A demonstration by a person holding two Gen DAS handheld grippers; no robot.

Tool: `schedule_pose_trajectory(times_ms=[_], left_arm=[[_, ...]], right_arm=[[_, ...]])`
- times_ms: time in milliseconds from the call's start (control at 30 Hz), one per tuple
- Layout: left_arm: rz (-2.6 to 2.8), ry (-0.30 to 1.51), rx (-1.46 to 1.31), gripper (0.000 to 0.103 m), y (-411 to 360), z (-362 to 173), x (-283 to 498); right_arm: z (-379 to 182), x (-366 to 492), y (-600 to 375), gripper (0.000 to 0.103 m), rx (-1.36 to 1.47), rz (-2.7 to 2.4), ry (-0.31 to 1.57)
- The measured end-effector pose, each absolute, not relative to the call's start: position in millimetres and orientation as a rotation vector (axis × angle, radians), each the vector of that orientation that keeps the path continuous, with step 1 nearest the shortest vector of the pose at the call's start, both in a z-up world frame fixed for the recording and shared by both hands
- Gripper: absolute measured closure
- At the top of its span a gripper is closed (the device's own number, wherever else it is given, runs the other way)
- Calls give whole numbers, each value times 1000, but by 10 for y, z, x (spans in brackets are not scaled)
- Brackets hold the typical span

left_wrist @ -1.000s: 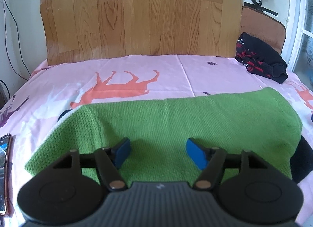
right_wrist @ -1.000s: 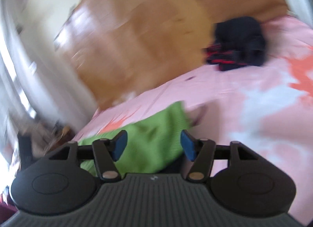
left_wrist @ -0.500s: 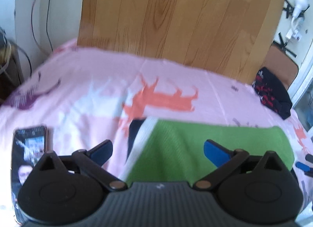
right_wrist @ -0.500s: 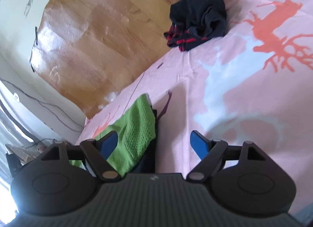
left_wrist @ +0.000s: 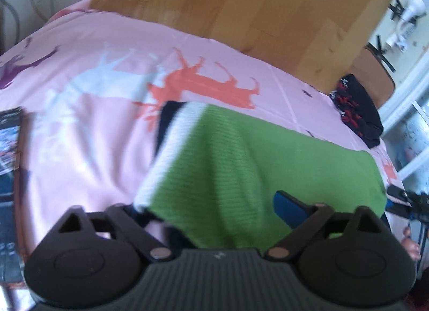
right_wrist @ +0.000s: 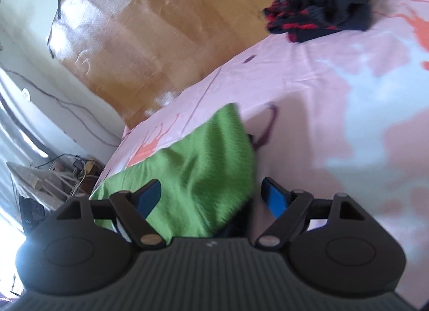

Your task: Fold small clothes

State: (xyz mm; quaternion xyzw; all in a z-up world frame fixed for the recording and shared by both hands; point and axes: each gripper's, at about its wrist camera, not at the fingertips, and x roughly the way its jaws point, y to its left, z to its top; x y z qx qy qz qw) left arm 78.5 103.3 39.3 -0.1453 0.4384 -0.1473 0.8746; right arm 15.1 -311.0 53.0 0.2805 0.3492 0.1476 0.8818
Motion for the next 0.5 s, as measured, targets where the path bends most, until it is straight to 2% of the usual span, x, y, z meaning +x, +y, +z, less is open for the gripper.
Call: schedule_pose_trajectory(times_ms=[67,100,133,233,267,300,500], left_arm=[[-290,886,-287,14,927,366,833],[-279,865,-273,16,871,349,861],[-267,844,-253,19,815,337,885],[-203,817,-230,47,709,363,963],[-200,818,-249,62,703,395,996],[-186,810,-248,67,678,453,1033],[-221,648,-218,71,502,942,1284]], right_arm=[[528,271,-3008,22,557,308,725],[529,322,-2950,28,533,306,710],[511,380,-2901,40,509,299,705],[422,534,-2869,70,543,284,726],[413,561,-2862,71,561,280,727],[442,571,-2838,73,550,282,717],[1067,658,-2614,75,392,364,494]])
